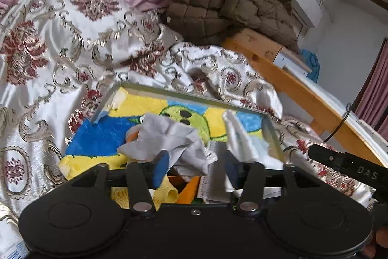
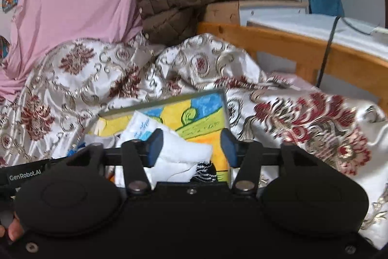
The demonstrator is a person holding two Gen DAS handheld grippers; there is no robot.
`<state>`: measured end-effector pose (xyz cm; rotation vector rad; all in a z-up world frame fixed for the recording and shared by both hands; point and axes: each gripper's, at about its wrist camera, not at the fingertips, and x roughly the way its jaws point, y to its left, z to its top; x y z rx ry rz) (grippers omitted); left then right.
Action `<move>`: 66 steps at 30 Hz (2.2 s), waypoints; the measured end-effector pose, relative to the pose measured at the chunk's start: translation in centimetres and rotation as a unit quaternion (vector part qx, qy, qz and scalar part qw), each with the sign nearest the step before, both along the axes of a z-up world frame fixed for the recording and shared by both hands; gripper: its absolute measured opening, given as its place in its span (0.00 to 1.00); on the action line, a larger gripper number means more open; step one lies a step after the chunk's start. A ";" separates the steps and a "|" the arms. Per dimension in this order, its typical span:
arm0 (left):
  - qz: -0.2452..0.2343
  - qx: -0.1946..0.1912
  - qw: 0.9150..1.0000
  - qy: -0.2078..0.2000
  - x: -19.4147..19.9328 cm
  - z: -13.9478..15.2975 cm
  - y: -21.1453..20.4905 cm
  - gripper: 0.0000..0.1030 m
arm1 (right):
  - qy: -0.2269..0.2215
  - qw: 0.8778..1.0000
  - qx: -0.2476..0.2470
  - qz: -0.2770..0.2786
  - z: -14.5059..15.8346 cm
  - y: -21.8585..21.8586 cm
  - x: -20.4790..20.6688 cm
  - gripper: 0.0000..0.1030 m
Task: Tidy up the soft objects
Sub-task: 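Open both grippers to release the grey cloth and white tissue into the tray, then withdraw both open tools from the tray back over the pile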
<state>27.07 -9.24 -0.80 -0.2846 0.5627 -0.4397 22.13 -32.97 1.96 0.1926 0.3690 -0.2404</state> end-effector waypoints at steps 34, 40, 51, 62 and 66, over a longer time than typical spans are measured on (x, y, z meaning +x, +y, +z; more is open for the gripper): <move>0.037 0.051 0.994 -0.091 -19.6 4.2 5.2 0.99 | -0.118 0.993 -0.011 0.024 3.3 4.1 -24.6 0.99; 0.059 0.065 0.994 -0.071 -22.0 3.0 7.2 0.99 | -0.109 0.993 -0.032 0.035 3.0 5.4 -27.0 0.99; 0.084 0.125 0.989 -0.004 -23.1 -0.1 7.8 0.99 | -0.027 0.998 -0.032 0.036 0.7 7.0 -27.5 0.99; 0.096 0.146 0.984 0.033 -23.1 -1.3 7.8 0.99 | 0.046 0.997 -0.049 0.049 -1.6 9.1 -26.8 0.99; 0.100 0.147 0.983 0.043 -22.8 -1.7 7.9 0.99 | 0.061 0.995 -0.053 0.053 -2.2 9.6 -26.3 0.99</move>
